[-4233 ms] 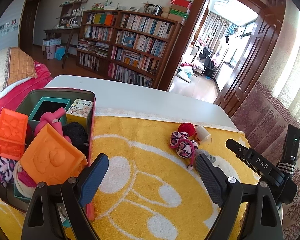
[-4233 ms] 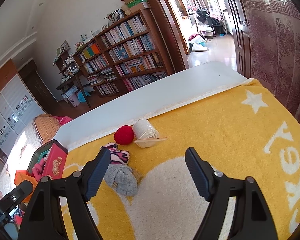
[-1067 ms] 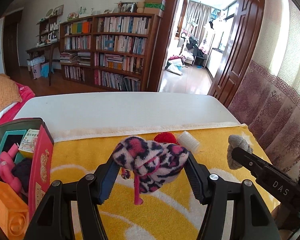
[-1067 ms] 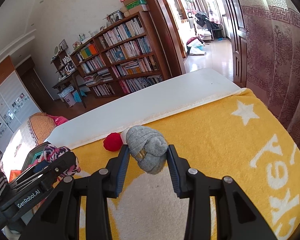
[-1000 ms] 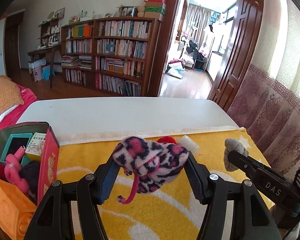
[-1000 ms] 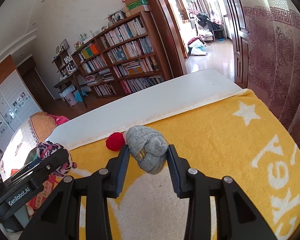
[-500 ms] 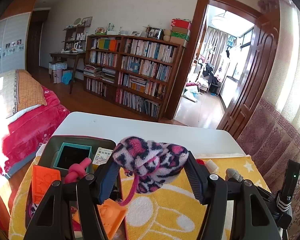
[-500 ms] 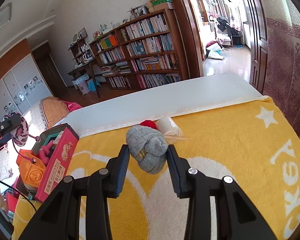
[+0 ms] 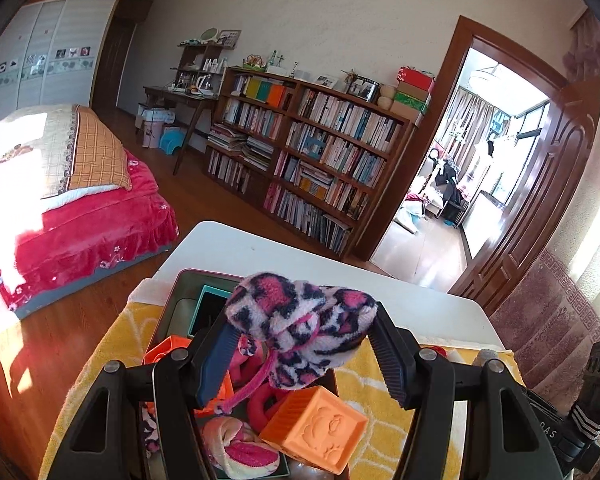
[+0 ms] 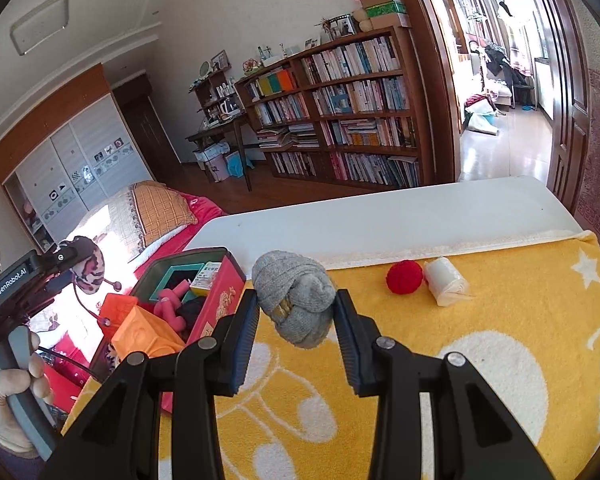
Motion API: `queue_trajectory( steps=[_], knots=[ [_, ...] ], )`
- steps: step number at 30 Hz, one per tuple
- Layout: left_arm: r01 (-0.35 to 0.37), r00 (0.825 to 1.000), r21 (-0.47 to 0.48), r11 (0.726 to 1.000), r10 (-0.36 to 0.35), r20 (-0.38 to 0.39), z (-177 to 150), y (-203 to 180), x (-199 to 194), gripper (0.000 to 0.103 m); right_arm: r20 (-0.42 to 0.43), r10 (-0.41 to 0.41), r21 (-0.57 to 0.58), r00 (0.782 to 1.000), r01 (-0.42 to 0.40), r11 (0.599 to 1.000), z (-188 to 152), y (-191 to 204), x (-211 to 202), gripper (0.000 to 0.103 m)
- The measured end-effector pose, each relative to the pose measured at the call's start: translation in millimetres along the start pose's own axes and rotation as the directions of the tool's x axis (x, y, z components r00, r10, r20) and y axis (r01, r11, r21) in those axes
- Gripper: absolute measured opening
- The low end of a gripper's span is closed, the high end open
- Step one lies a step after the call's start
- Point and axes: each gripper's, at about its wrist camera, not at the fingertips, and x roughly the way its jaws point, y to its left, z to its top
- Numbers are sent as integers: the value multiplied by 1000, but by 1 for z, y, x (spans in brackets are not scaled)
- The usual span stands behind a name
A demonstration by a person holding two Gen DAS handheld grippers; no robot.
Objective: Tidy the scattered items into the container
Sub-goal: 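Carry the plush and sock over the tin with both tools, then release the plush and sock into the tin and withdraw both tools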
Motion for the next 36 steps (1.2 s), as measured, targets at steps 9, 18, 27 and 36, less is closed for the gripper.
queue_trajectory(
  steps=[9,18,27,36],
  knots=[
    [-16,999,-54,998,14,-44,-6,7,38,66,-38,125,-98,991,-129,987,14,77,35,42],
    [7,999,-166,986,-13,-33,0,34,36,80,-138,182,-79,974,-194,978,6,102,86,42],
    [47,999,-191,981,-49,-8,3,35,27,80,-192,176,-84,966,-195,977,3,109,109,42],
    [38,999,-185,982,-41,-14,1,34,28,80,-183,173,-77,968,-189,979,2,111,111,68]
  ],
)
